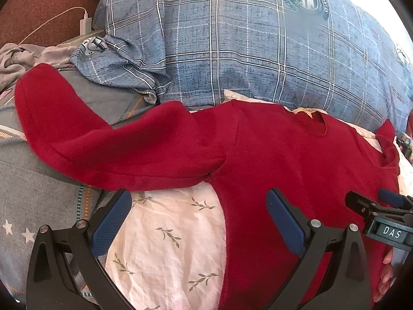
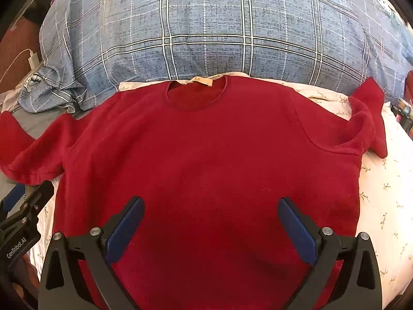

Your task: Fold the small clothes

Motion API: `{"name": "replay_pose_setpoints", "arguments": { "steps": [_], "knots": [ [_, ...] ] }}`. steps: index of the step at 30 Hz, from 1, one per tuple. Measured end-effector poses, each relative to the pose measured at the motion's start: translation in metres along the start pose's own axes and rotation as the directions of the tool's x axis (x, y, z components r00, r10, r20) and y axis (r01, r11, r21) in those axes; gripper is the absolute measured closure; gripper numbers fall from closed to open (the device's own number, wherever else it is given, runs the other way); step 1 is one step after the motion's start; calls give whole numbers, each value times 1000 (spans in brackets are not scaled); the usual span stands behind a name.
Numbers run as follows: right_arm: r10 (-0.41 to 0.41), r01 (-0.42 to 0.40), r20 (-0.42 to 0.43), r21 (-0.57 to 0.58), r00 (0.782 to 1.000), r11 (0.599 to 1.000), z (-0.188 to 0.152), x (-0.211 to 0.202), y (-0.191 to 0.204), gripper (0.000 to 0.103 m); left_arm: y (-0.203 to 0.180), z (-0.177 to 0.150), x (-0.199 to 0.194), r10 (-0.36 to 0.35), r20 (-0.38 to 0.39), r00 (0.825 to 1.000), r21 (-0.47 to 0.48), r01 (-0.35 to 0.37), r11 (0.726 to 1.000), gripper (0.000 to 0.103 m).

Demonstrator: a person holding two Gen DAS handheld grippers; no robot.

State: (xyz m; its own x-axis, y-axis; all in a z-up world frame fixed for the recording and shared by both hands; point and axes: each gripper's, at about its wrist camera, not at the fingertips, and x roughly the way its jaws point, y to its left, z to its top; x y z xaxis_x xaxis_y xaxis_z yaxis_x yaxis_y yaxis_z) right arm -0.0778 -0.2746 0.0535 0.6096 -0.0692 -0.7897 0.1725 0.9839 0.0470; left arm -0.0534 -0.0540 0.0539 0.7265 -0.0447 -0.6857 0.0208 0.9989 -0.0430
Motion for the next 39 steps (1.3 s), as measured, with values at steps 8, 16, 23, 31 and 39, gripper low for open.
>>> {"name": "replay_pose_setpoints", "arguments": {
  "steps": [8,16,23,31,39],
  "knots": [
    [21,-21,-13,-8,1000,1000,2,4,4,0,41,29,-19,96,41,995,-104,-92,990,0],
    [43,-43,-17,-16,999,999,5,1,6,0,125,76,-33,379,92,921,-225,-351,909,0],
    [51,-52,-44,-29,998,998,4,7,9,0,168,94,-2,485,9,874,-223,-471,853,0],
    [50,-52,-48,-38,998,998,4,10,9,0,162,93,22,515,-2,857,-142,-510,848,43],
    [56,-59,-57,-39,997,997,3,11,7,0,158,105,6,364,28,931,-195,-352,915,96]
  ]
}}
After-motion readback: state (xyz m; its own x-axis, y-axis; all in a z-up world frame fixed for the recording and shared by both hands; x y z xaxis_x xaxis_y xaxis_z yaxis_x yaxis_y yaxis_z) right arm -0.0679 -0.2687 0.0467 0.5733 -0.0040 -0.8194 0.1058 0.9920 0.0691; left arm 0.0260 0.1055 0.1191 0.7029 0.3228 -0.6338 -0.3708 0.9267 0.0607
